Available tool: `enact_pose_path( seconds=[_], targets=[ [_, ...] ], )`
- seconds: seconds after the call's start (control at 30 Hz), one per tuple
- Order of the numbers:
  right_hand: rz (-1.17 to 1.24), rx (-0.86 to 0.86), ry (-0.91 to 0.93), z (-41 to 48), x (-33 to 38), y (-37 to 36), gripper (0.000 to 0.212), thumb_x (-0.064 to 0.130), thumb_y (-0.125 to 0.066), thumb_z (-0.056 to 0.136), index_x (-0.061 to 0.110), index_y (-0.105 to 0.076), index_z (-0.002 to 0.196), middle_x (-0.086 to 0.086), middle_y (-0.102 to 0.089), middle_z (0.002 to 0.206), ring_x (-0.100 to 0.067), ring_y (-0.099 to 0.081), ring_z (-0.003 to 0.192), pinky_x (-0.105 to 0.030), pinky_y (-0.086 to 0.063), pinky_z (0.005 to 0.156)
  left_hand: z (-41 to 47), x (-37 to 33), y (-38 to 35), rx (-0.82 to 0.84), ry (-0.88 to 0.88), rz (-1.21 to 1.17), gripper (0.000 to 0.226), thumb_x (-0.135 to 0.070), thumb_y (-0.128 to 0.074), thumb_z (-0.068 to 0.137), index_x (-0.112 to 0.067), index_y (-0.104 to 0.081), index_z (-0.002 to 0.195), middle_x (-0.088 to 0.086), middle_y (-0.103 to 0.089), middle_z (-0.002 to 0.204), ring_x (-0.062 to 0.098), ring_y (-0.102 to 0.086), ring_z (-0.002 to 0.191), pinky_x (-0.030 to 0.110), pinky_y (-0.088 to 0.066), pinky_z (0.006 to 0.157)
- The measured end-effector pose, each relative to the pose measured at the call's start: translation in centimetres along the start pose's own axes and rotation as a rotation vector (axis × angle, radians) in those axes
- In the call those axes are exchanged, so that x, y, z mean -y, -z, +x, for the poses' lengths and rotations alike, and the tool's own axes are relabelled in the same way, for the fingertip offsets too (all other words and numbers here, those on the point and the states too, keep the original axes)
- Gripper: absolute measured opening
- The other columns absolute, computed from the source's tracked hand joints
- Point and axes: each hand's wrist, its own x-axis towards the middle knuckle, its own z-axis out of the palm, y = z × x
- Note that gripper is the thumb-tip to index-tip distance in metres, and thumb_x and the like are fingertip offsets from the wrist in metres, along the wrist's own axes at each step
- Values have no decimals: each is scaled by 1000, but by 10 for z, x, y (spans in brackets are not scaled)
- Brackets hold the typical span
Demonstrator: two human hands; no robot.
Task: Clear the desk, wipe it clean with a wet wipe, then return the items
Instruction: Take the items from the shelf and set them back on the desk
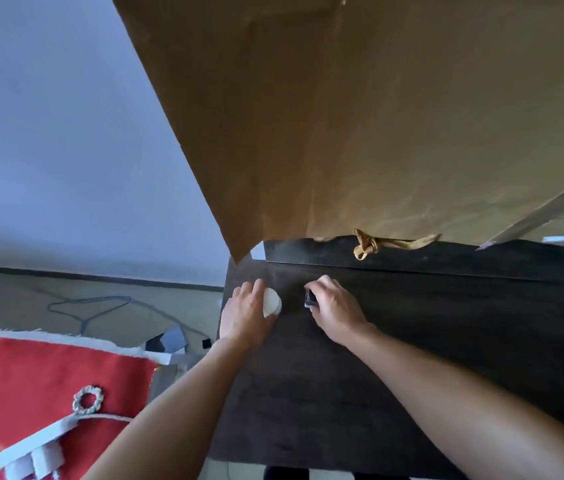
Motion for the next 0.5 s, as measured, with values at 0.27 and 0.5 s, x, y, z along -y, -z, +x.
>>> enact_pose_path(
  seconds=[0.27, 0.5],
  targets=[
    [18, -63, -29, 13, 12, -14, 52, 2, -62, 82, 13, -48, 131, -5, -52, 123, -24, -51, 114, -39, -50, 88, 29, 3, -7, 61, -136, 14, 54, -33, -66, 85, -20, -41, 131, 6, -51, 127, 27, -47, 116, 39, -49, 88],
    [-22, -127, -144, -40, -22, 7, 46, 20, -61, 87, 19, -48, 131, 1, -51, 123, -19, -52, 112, -35, -52, 78, 4, -17, 7, -95, -282, 152, 41, -30, -58, 88, -15, -51, 125, 11, -51, 126, 31, -48, 112, 39, -41, 95]
  ],
)
